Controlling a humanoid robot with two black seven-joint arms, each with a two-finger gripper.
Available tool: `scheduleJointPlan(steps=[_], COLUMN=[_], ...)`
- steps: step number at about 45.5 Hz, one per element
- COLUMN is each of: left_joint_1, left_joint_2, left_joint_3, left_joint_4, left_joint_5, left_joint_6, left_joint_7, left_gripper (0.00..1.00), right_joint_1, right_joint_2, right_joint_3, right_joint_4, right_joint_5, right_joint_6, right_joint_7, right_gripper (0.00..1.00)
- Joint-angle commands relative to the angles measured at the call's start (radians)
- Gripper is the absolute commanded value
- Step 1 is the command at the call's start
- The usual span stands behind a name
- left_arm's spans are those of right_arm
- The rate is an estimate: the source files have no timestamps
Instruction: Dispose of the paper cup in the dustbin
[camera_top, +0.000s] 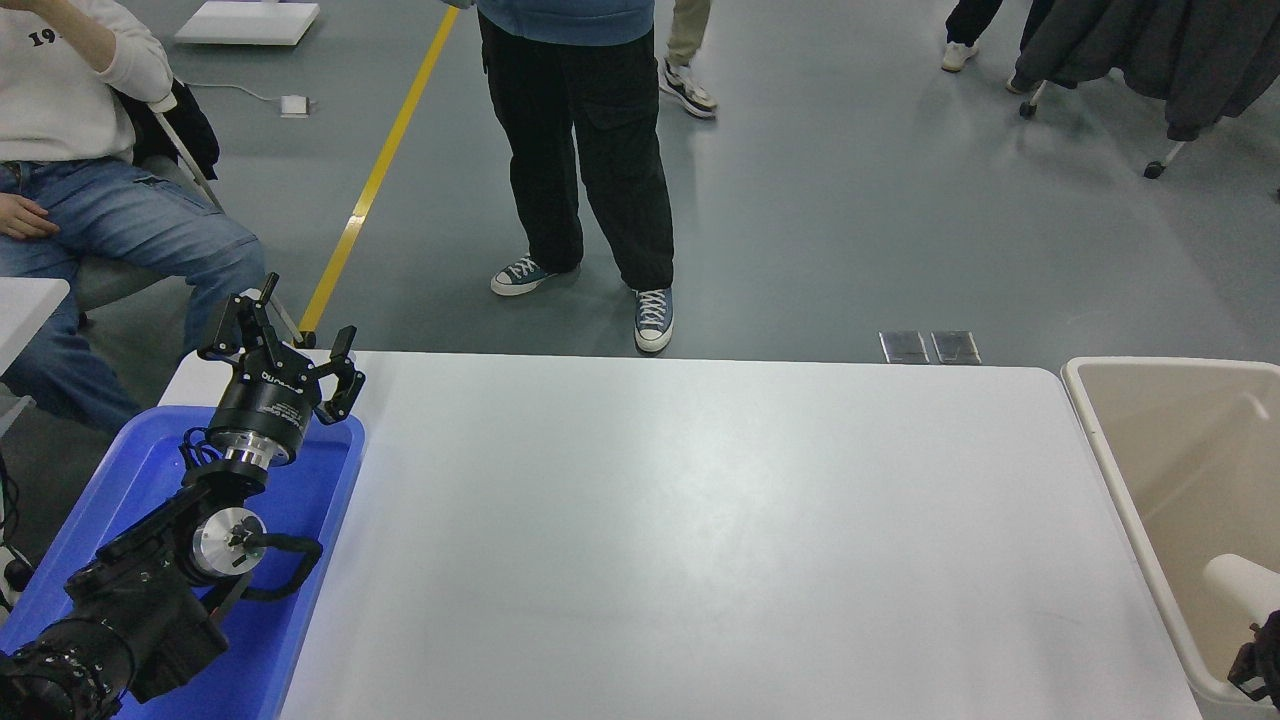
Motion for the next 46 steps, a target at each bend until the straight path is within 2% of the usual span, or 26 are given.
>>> scheduleJointPlan(steps=[1, 4, 11, 27, 34, 46], left_joint_1=[0.000, 0.000, 0.000, 0.000, -0.002, -0.005], left_joint_2=[0.000, -0.001, -0.001, -0.001, -0.001, -0.003], left_joint_3=[0.000, 0.000, 0.000, 0.000, 0.000, 0.002], left_joint_4=[0.000, 0.000, 0.000, 0.000, 0.000, 0.000], left_joint_5=[0.000, 0.000, 0.000, 0.000, 0.000, 0.000], left_joint_6=[0.001, 0.000, 0.001, 0.000, 0.001, 0.001], left_joint_7=[0.000, 0.000, 0.000, 0.000, 0.000, 0.000], left_gripper=[1.00, 1.00, 1.00, 1.00, 1.00, 1.00], right_joint_1=[-0.006, -0.006, 0.000, 0.114, 0.184, 0.331], right_joint_2=[-0.003, -0.004, -0.024, -0.058, -0.058, -0.027], right_joint_3=[0.006, 0.006, 0.010, -0.007, 0.007, 0.004], right_joint_4=[-0.003, -0.003, -0.001, 0.013, 0.010, 0.016], right_joint_5=[0.001, 0.001, 0.001, -0.016, -0.014, -0.013], right_joint_6=[0.001, -0.001, 0.007, 0.034, 0.232, 0.484], right_joint_7=[0.003, 0.005, 0.006, 0.006, 0.006, 0.006], right_gripper=[0.45, 0.66, 1.00, 1.00, 1.00, 1.00])
